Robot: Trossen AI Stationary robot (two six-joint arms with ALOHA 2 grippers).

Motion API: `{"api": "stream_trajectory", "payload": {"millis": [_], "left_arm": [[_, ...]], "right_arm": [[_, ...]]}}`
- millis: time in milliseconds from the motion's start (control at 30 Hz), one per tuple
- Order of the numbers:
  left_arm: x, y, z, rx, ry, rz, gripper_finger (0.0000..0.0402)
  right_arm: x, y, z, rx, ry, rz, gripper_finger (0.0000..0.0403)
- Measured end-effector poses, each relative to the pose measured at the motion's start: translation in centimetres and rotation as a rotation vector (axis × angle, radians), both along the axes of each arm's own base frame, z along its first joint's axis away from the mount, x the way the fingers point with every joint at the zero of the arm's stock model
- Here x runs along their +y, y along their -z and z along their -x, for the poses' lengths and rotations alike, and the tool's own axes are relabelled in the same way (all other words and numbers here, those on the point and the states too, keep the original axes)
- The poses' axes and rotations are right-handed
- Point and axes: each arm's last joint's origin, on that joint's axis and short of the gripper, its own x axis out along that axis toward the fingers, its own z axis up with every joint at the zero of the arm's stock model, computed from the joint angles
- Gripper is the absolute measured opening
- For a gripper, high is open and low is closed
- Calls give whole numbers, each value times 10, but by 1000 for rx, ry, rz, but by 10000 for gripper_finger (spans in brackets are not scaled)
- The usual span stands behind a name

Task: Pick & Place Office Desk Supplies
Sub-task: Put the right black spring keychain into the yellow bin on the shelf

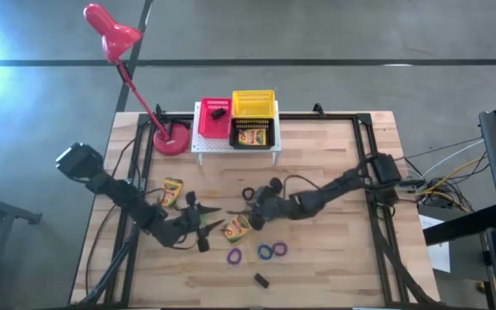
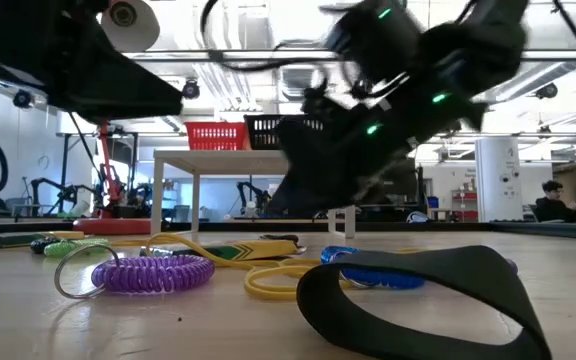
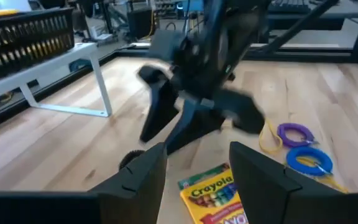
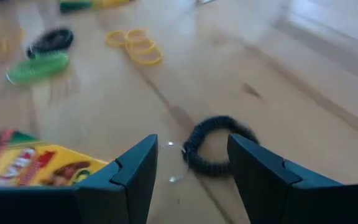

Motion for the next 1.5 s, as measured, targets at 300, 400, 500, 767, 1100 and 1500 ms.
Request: {"api": "stream_trajectory", "payload": {"millis": [300,400,500,767,1100,1500], "left_arm": [[3,2,-6,13,22,35,181],[3,2,-6,14,22,34,181],[3,2,-6,15,20,33,181],[3,2,-6,12,15,52,181],[4,2,-6,11,10,55,181],[6,3,-8,13,0,50,181]], "right_arm": [[-13,9,-32,187,-177,30,171],[-12,6,-35,264,-177,38,144],[-11,-1,-34,319,-182,36,106],[17,-38,-10,349,-278,66,14],[-6,-20,12,182,-152,21,52],[-41,11,-10,188,-106,-21,159]]}}
